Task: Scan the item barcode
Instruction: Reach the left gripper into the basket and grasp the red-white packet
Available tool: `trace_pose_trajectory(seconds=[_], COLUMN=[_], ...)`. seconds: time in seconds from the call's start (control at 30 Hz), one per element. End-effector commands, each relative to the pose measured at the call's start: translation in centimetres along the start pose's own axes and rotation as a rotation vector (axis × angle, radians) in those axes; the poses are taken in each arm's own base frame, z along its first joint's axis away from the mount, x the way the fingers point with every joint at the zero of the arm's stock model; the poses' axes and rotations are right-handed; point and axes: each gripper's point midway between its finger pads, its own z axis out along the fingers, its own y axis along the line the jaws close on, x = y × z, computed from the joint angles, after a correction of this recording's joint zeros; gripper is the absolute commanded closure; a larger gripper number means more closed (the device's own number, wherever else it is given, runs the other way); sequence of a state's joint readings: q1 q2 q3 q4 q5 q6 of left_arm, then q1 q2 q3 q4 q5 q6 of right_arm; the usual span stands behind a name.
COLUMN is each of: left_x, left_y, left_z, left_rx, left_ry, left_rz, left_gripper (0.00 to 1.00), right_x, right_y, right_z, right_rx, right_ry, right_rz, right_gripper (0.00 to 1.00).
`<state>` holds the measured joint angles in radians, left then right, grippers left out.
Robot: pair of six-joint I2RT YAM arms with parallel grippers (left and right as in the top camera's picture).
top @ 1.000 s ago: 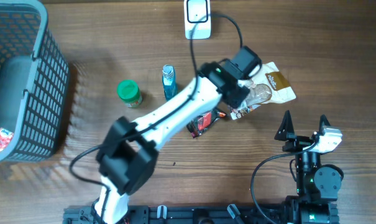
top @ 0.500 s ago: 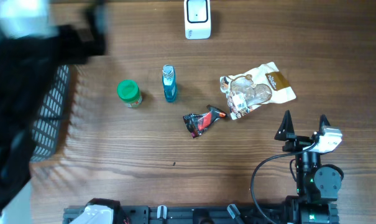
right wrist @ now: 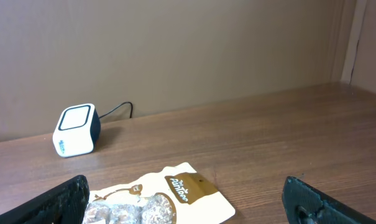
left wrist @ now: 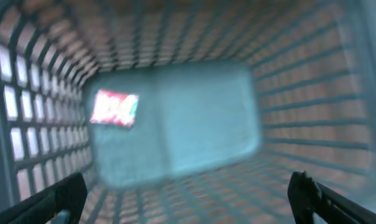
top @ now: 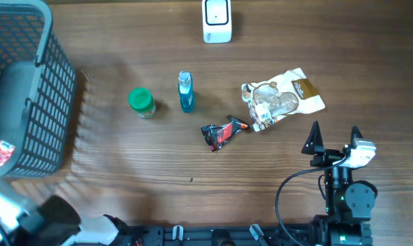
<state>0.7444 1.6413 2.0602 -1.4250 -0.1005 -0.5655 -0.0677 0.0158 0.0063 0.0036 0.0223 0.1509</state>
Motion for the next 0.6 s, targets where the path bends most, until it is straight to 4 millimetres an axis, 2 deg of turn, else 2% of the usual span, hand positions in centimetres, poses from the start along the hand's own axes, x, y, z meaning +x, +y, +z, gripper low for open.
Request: trace_pose_trajectory(seconds=[0.0, 0.07, 0.1, 0.2, 0.33, 0.43, 0.5, 0.57], left_x=[-0.9, -1.1, -1.4, -1.1, 0.8, 2.2, 2.8, 3.3], left_y=[4.0, 5.4, 7.0, 8.1, 9.1, 9.9, 10.3, 10.5], left_z=[3.6, 5.4, 7.0, 9.8, 13.2, 15.7, 16.8, 18.0], left_rx=[-0.233, -0.339, -0.445, -0.522, -0.544, -0.552, -0.552, -0.545], left_ry=[0.003, 0.001, -0.016, 0.009, 0.043, 0.054, 0.054, 0.050], left_rz=[-0.109, -0.078, -0.036, 0.108, 0.135, 0.138, 0.138, 0.157], left_gripper=[0.00, 0.00, 0.00, 0.00, 0.01, 0.17, 0.20, 0.32], right_x=[0.0, 0.0, 0.0, 0.0, 0.0, 0.0, 0.0, 0.0], right_y=[0.3, 0.3, 0.3, 0.3, 0.3, 0.3, 0.3, 0.3], right_z=[0.0, 0.0, 0.0, 0.0, 0.0, 0.0, 0.0, 0.0], right_rx=[-0.017, -0.017, -0.017, -0.017, -0.017, -0.017, -0.017, -0.017], right_ry=[-0.002, -0.002, -0.002, -0.002, -0.002, -0.002, -0.002, -0.002], right_rz=[-0.019, -0.019, -0.019, -0.019, -0.020, -0.019, -0.019, -0.020], right_gripper=[0.00, 0.00, 0.00, 0.00, 0.00, 0.00, 0.00, 0.00])
